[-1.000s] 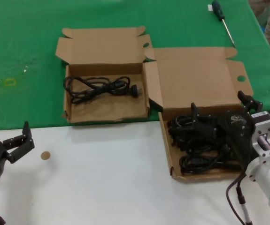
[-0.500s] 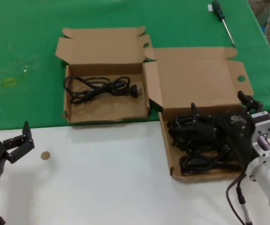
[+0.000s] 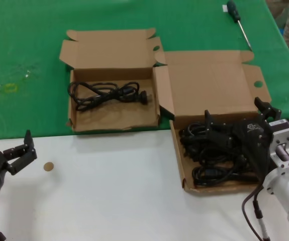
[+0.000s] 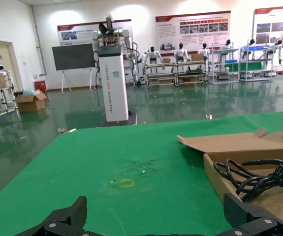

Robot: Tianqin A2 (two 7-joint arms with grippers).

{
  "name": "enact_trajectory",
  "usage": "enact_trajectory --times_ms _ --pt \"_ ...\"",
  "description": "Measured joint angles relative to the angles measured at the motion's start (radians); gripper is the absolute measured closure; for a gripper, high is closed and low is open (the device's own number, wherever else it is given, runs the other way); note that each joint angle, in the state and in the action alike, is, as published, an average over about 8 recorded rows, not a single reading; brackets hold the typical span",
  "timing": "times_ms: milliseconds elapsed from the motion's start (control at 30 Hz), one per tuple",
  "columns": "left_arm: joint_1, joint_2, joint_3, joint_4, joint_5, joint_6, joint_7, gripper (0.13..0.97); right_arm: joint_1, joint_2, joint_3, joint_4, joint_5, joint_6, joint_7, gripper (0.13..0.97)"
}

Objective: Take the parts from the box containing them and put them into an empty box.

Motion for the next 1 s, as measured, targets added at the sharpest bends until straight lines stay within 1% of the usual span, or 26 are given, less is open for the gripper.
enact_trajectory --times_ms 1000 --pt "0.000 0.000 0.000 0.000 0.000 0.000 0.000 0.132 0.000 0.000 0.000 0.000 0.000 0.000 0.000 0.129"
